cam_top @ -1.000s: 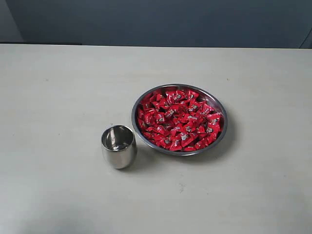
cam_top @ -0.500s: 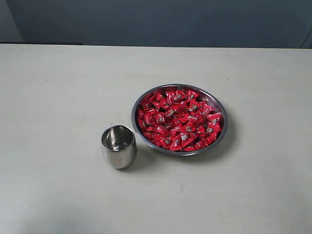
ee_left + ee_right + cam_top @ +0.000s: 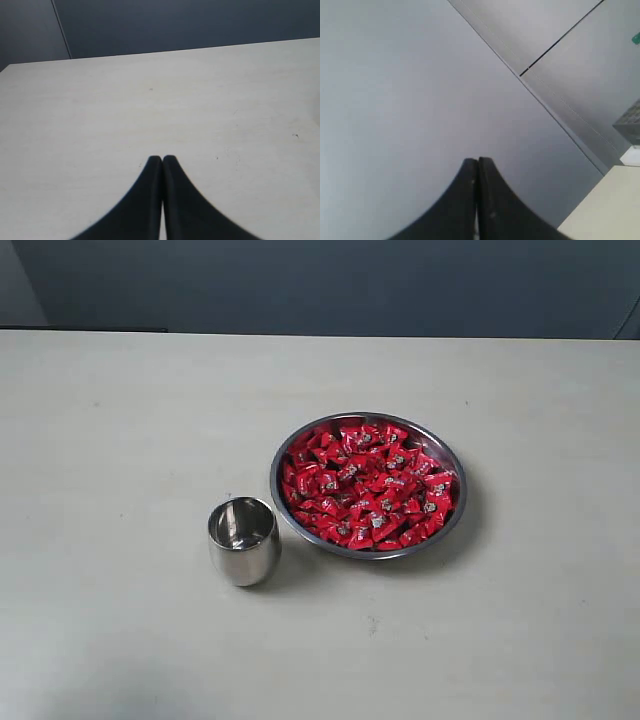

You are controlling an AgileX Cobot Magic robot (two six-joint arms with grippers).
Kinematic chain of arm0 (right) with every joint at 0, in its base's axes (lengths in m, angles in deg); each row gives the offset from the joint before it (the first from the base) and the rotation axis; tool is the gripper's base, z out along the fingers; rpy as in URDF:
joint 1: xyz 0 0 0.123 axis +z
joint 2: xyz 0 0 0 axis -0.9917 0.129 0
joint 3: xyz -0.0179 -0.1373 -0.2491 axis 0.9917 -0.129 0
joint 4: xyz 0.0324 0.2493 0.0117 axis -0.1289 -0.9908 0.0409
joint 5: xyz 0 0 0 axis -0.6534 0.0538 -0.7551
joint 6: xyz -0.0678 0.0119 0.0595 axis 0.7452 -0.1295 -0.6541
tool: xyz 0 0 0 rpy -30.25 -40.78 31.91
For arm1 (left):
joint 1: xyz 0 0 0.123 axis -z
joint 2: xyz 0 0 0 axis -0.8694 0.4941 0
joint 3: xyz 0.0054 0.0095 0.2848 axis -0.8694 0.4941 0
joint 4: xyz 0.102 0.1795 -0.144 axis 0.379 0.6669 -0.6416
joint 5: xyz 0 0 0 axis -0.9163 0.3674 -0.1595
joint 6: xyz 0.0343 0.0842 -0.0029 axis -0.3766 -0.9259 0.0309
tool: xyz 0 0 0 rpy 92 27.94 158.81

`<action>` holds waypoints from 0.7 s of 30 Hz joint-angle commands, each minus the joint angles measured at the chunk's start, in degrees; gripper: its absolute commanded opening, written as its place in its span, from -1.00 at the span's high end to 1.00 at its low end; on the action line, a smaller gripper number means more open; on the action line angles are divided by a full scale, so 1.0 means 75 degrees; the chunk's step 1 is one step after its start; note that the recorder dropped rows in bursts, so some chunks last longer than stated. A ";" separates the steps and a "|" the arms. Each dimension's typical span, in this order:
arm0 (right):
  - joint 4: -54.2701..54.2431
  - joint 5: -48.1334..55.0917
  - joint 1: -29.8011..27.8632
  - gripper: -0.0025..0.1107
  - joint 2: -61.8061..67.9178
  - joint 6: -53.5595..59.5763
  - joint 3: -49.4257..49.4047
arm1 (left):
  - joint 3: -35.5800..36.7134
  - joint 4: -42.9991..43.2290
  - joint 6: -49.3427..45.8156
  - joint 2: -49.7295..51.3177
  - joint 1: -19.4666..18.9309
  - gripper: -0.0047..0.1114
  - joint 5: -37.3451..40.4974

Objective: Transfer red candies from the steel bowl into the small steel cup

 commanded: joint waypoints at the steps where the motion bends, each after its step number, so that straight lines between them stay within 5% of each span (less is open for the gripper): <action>1: -0.0044 -0.0170 -0.0035 0.96 -0.0044 -0.0029 -0.0015 | 0.0015 0.0015 0.0015 -0.0037 0.0038 0.91 -0.0073; 5: -0.0095 0.0582 -0.0035 0.96 -0.0044 -0.0540 0.0000 | 0.0015 0.0015 0.0015 -0.0037 0.0038 0.91 -0.0073; 13: 0.2757 0.2269 0.0149 0.96 0.1059 -0.0526 0.2363 | 0.0015 0.0015 0.0015 -0.0037 0.0038 0.91 -0.0073; 21: 0.4448 0.3724 0.3402 0.96 0.6509 0.1214 0.5979 | 0.0015 0.0015 0.0015 -0.0037 0.0038 0.91 -0.0073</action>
